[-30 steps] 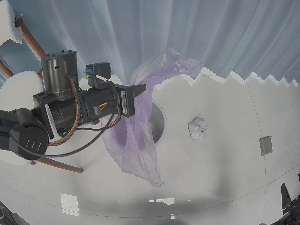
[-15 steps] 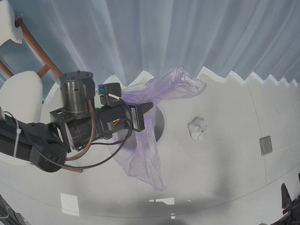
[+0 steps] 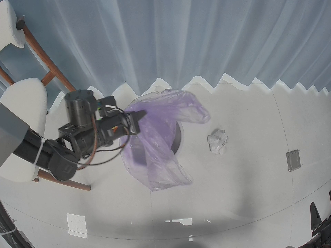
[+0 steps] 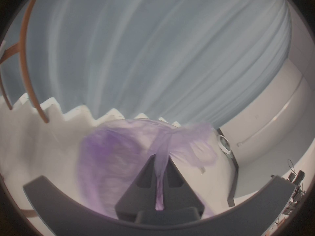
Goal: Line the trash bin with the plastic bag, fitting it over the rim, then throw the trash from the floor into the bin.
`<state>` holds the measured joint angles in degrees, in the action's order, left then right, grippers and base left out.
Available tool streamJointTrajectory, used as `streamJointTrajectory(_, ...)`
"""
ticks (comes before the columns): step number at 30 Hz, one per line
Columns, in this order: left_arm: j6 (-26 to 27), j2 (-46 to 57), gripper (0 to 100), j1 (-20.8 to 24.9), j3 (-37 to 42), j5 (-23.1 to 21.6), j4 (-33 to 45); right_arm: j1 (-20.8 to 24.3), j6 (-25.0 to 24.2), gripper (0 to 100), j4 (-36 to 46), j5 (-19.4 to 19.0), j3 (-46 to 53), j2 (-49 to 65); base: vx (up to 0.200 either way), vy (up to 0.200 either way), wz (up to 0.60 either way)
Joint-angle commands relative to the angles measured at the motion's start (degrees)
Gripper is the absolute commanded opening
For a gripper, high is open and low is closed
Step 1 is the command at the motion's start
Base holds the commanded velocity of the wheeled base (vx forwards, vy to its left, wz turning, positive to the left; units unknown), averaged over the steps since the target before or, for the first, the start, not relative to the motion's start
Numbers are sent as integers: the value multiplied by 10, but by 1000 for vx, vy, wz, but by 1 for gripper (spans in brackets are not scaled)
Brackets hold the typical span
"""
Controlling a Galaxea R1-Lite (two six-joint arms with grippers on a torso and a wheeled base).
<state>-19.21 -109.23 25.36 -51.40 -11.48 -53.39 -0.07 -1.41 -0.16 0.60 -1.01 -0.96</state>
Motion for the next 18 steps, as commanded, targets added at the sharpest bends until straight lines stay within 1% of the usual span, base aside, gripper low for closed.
streamJointTrajectory(1,-4,51,0,-152,24,-47,13,0,0,100,0,0,10,10,0,0,0)
streamJointTrajectory(2,-2,61,0,-218,58,-79,14,0,0,100,0,0,10,10,0,0,0)
streamJointTrajectory(3,-1,61,0,-218,79,-86,7,0,0,100,0,0,10,10,0,0,0)
streamJointTrajectory(5,-1,62,0,-210,104,-90,0,0,0,100,0,0,10,10,0,0,0)
streamJointTrajectory(8,0,49,0,-184,107,-79,-10,0,0,100,1,0,10,10,0,0,0)
streamJointTrajectory(10,1,22,0,-178,104,-65,-19,0,0,100,0,0,10,10,0,0,0)
streamJointTrajectory(14,10,-53,0,-170,72,-21,-65,0,0,100,0,0,10,10,0,0,0)
streamJointTrajectory(16,11,-76,0,-167,58,-19,-72,0,0,100,0,0,10,10,0,0,0)
streamJointTrajectory(18,12,-112,0,-147,15,-15,-67,0,-1,100,0,0,10,10,0,0,0)
